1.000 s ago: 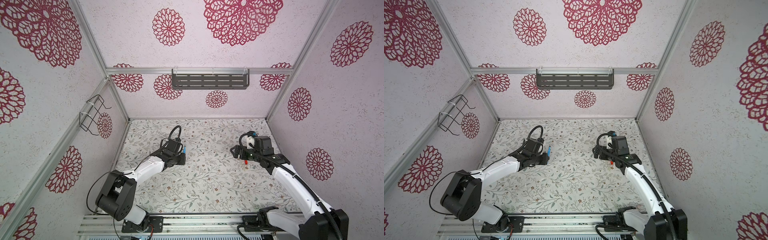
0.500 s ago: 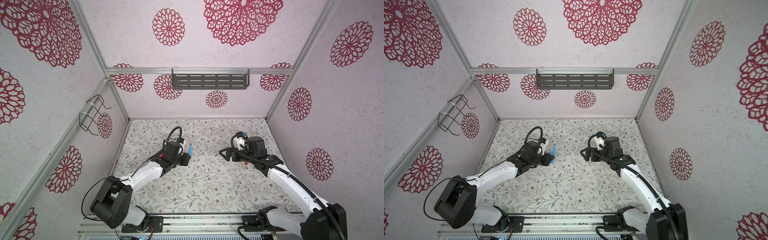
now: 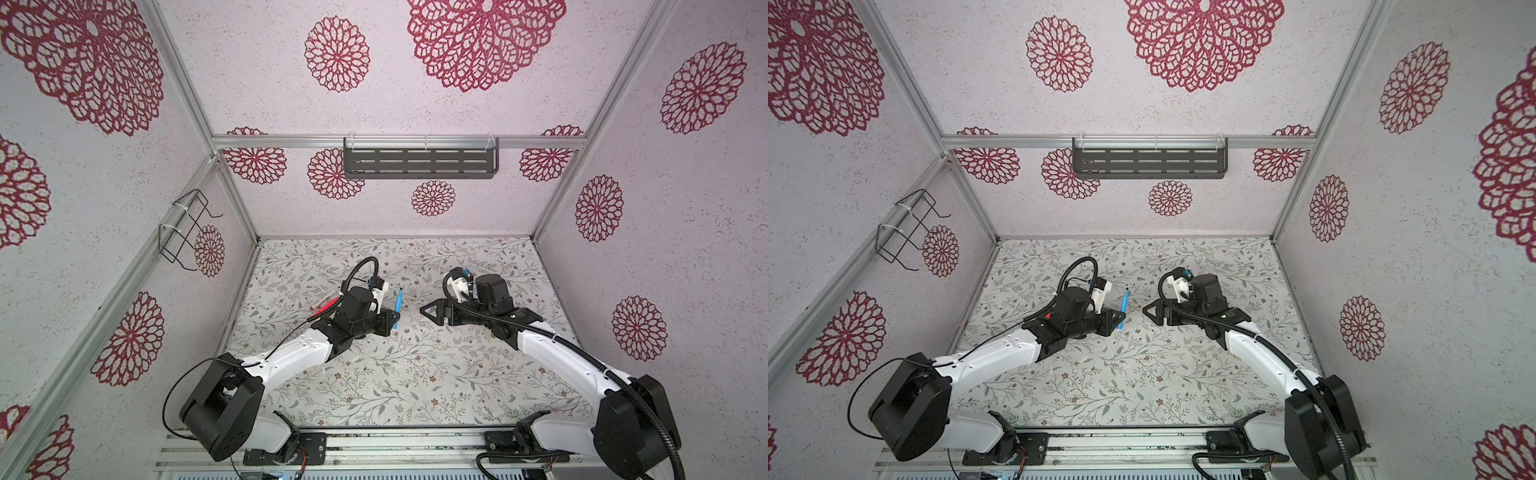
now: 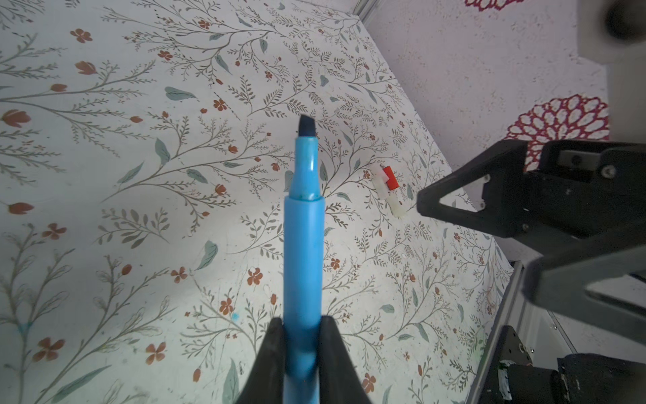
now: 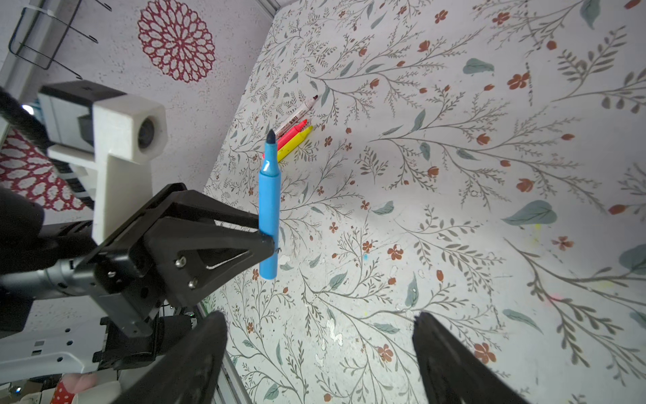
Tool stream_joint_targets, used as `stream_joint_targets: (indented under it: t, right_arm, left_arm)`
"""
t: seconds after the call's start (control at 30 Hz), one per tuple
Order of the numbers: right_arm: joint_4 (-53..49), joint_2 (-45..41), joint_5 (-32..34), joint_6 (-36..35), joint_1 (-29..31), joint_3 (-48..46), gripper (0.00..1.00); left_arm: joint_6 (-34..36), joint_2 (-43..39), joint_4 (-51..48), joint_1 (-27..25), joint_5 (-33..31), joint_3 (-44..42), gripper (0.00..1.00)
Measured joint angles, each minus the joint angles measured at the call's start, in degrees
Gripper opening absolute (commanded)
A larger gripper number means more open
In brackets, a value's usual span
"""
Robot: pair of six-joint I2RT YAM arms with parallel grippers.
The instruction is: Insert the pens into the pen caps
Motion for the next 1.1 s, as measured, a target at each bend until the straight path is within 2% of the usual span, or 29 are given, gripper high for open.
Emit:
stream_joint_targets:
  t: [0.27, 0.77, 1.1]
  right_arm:
    - [3.58, 3.85, -0.83, 2.38, 1.44, 1.07, 0.71]
    - [6.75, 7.98, -1.44, 4.15, 4.7, 4.24, 0.58]
    - [7.08, 8.79, -1.14, 4.74, 5.51, 4.24, 0.38]
  left_arm:
    - [-1.01, 0.04, 1.66, -2.56, -0.09, 0.0, 0.12]
    - [-1.55, 0.33, 3.67, -4.9, -0.68, 0.0, 0.12]
    - [-1.6, 1.64, 4.24, -5.33, -0.74, 0.0, 0.12]
